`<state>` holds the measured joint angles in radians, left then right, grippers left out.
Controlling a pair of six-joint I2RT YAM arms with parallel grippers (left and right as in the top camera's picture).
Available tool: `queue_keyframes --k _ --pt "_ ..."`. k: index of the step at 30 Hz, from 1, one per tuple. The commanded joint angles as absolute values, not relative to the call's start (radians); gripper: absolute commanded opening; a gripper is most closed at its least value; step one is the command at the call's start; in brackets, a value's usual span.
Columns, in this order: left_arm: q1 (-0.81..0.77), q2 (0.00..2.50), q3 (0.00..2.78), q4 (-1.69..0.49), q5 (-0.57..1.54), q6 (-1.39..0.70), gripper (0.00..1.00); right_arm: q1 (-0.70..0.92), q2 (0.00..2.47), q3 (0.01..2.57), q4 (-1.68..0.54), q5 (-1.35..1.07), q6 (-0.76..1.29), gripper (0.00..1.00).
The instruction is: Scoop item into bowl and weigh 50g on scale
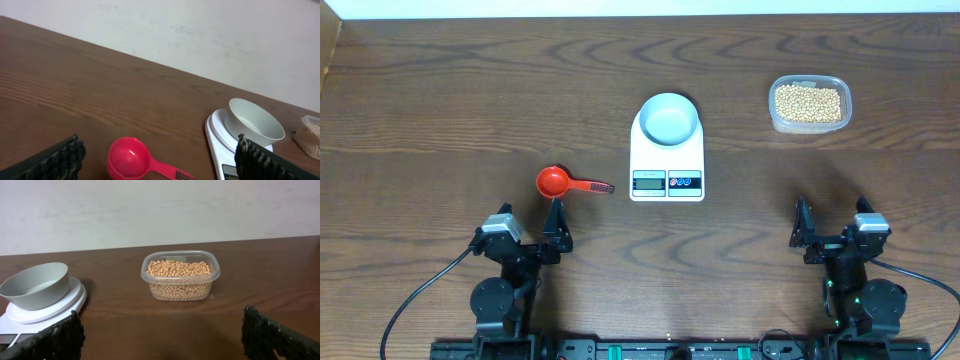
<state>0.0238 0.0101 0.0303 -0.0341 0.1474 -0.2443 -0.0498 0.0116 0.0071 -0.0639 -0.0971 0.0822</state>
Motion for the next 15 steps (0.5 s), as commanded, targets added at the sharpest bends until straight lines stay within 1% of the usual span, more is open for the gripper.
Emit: queue_keyframes --k 1,7,15 --pt "0.021 0.004 0.049 -0.039 0.145 -0.268 0.98 -0.044 0.007 0.006 -0.067 -0.104 0.073 0.99" --pt "0.021 0.004 0.056 -0.040 0.145 -0.316 0.98 -0.044 0.007 0.006 -0.067 -0.104 0.073 0.99" --pt "0.021 0.029 0.128 -0.073 0.125 -0.316 0.98 -0.044 0.007 0.005 -0.067 -0.104 0.073 0.99"
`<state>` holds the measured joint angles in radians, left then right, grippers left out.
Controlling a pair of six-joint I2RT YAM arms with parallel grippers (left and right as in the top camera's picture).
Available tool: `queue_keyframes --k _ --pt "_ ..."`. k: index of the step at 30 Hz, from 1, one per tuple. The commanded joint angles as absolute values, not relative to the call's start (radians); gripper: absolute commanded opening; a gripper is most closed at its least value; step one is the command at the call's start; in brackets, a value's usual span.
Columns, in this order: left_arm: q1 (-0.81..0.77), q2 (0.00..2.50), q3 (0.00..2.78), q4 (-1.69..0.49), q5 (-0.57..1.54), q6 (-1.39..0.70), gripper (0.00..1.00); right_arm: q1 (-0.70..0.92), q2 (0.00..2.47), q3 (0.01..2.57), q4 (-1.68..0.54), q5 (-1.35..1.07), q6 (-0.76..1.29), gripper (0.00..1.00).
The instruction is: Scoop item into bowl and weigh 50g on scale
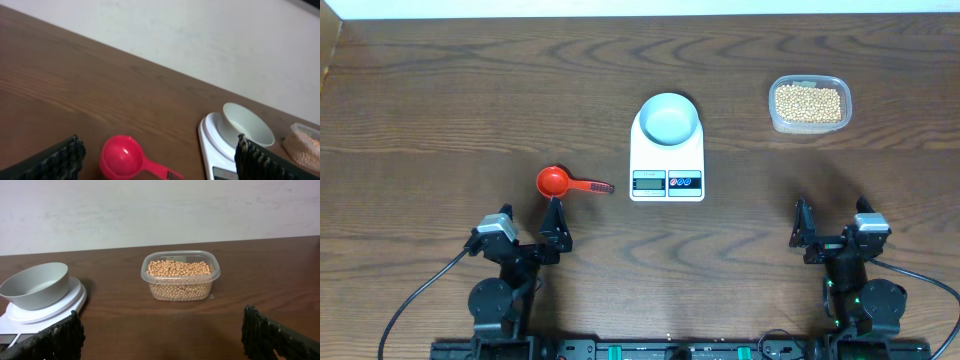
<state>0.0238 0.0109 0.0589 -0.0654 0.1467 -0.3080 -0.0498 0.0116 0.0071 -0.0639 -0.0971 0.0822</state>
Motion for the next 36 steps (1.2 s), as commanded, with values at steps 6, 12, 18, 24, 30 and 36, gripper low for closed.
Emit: queue_keyframes --k 6,12,18,24,30,36 --pt "0.021 0.149 0.199 -0.073 0.122 -0.316 0.98 -0.044 0.007 0.006 -0.067 -0.104 0.073 0.99" --pt "0.021 0.296 0.309 -0.073 0.119 -0.316 0.98 -0.044 0.007 0.006 -0.067 -0.104 0.073 0.99" --pt "0.021 0.455 0.418 -0.086 0.119 -0.316 0.98 -0.044 0.007 0.006 -0.067 -0.104 0.073 0.99" --pt "0.021 0.573 0.567 -0.223 0.119 -0.316 0.98 -0.044 0.007 0.006 -0.067 -0.104 0.073 0.99" --pt "0.021 0.622 0.715 -0.433 0.118 -0.316 0.98 -0.044 0.007 0.006 -0.067 -0.104 0.073 0.99" --pt "0.021 0.638 0.775 -0.530 0.167 -0.320 0.98 -0.044 0.007 0.006 -0.067 -0.104 0.073 0.99"
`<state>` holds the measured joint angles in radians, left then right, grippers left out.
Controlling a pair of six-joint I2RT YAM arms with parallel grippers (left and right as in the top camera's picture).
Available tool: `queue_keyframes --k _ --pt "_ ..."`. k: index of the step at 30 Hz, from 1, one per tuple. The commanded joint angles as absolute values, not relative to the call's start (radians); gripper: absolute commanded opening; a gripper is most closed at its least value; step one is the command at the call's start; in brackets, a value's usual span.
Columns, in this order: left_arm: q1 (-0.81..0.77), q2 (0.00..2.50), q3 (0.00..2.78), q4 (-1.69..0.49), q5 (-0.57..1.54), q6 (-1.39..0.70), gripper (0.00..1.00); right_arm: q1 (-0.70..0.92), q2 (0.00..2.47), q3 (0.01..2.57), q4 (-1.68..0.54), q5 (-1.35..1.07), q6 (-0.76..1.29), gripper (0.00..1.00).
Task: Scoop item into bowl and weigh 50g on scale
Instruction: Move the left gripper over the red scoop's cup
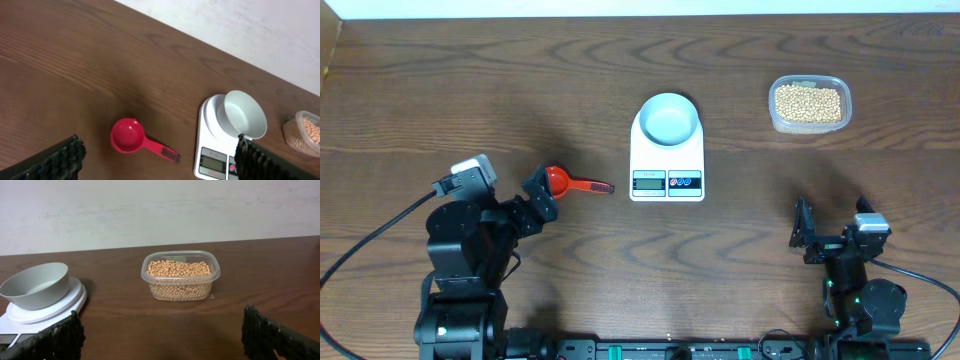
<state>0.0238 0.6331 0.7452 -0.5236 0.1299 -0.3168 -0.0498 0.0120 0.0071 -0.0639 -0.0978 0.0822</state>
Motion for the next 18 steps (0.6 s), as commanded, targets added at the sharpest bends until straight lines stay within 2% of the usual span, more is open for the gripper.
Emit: queue_keyframes --k 1,3,13,18 --pt "0.021 0.638 0.775 -0.535 0.212 -0.320 0.98 -0.044 0.007 0.006 -0.067 -0.104 0.073 0.99" --pt "0.021 0.639 0.775 -0.562 0.266 -0.320 0.98 -0.044 0.007 0.006 -0.067 -0.104 0.073 0.99" --pt "0.021 0.639 0.775 -0.568 0.281 -0.326 0.98 -0.044 0.007 0.006 -0.067 -0.103 0.073 0.99" --pt "0.021 0.641 0.775 -0.562 0.269 -0.452 0.98 -0.044 0.007 0.006 -0.067 -0.104 0.073 0.99"
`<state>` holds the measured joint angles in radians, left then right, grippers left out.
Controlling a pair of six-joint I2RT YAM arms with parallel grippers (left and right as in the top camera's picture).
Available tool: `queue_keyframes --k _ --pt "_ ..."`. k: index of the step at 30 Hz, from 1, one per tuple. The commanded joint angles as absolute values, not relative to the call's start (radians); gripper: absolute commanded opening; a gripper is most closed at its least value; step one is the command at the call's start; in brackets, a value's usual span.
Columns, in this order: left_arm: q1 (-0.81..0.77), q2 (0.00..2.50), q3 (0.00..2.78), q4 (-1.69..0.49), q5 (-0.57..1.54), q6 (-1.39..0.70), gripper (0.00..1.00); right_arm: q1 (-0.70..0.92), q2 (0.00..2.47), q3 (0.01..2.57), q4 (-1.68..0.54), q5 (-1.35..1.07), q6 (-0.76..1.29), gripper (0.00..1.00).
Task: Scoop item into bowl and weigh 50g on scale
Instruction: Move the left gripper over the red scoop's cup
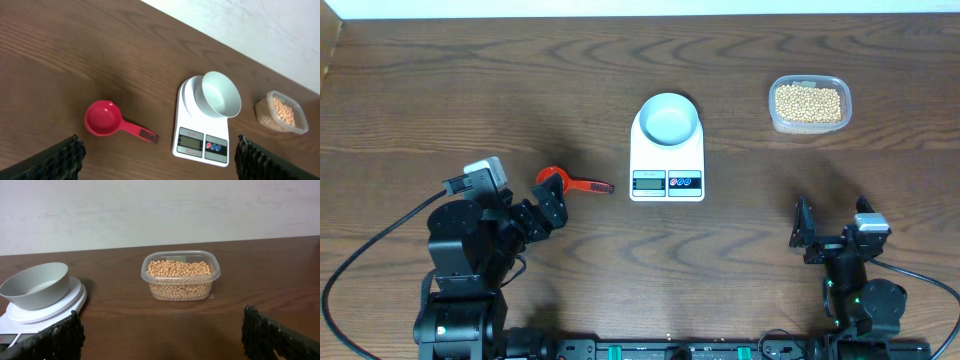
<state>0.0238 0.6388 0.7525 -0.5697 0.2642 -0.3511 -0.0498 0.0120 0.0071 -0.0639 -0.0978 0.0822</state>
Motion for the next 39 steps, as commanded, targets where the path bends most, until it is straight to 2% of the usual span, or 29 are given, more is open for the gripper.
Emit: queue_keyframes --k 1,7,15,17,23,28,33,39 --pt "0.021 0.642 0.775 -0.563 0.263 -0.474 0.98 -0.044 0.007 0.006 -0.067 -0.104 0.073 0.99" --pt "0.021 0.689 0.775 -0.573 0.117 -0.688 0.99 -0.044 0.007 0.006 -0.067 -0.104 0.073 0.99" --pt "0.021 0.854 0.775 -0.571 0.099 -0.835 0.94 -0.044 0.007 0.006 -0.067 -0.104 0.073 0.99" --pt "0.021 0.940 0.775 -0.570 0.091 -0.925 0.93 -0.044 0.007 0.006 -0.067 -0.104 0.073 0.99" --pt "0.021 1.063 0.775 -0.572 0.092 -0.992 0.79 -0.044 0.007 0.006 -0.067 -0.104 0.073 0.99" --pt "0.021 1.137 0.775 -0.576 0.069 -1.035 0.75 -0.044 0.007 0.006 -0.067 -0.104 0.073 0.99" --pt "0.021 1.228 0.775 -0.562 0.040 -1.053 0.74 -0.044 0.007 0.006 -0.068 -0.104 0.073 0.99" --pt "0.021 1.324 0.775 -0.494 0.040 -1.053 0.65 -0.044 0.007 0.006 -0.067 -0.104 0.073 0.99"
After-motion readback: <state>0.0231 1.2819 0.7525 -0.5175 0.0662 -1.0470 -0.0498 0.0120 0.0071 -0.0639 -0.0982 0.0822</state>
